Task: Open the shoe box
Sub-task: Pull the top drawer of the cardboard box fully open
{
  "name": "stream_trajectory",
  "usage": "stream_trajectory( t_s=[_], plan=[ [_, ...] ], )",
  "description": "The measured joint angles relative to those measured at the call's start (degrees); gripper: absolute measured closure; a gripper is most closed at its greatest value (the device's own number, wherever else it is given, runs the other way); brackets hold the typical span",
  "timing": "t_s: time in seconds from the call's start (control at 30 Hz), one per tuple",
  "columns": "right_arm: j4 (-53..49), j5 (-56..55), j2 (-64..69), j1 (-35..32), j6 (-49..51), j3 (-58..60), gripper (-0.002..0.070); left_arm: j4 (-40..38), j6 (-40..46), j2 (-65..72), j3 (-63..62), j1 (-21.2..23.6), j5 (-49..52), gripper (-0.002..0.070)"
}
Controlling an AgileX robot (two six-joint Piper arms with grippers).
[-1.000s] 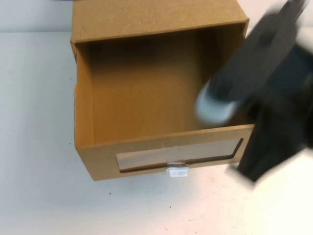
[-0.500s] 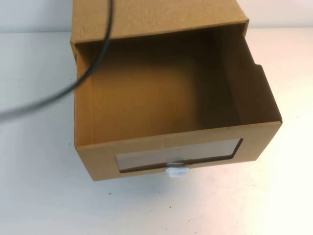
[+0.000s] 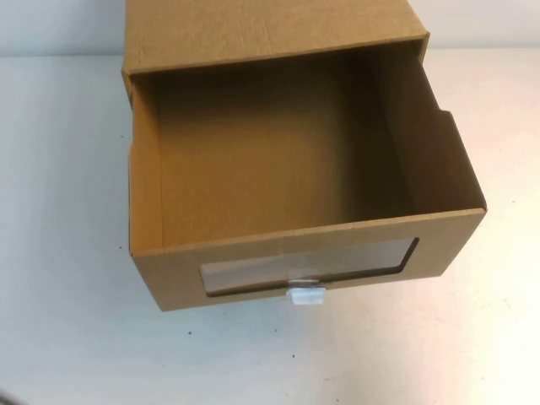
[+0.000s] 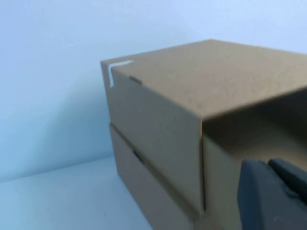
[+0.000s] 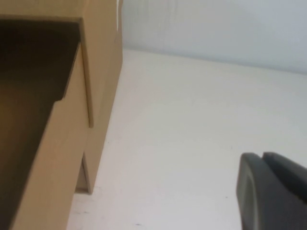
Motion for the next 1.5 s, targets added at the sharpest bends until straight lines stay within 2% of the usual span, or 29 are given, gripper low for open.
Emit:
stream_trajectory(
  t_s=[0.27, 0.43, 1.5],
  plan=[
    [3.77, -23.62, -10.82, -0.05, 0.00, 21.17, 0.0689, 0.00, -2.39, -11.27, 21.93, 0.00, -7.20, 0.0680],
    [4.01, -34.22, -12.22, -0.14, 0.00, 26.19, 0.0689, 0.00, -3.23, -11.52, 30.45, 0.00, -12.29, 0.0680],
    [4.13, -36.20, -12.11, -0.14, 0.10, 26.66, 0.0689, 0.00, -3.42, -11.55, 31.28, 0.00, -10.23, 0.0680]
  ],
)
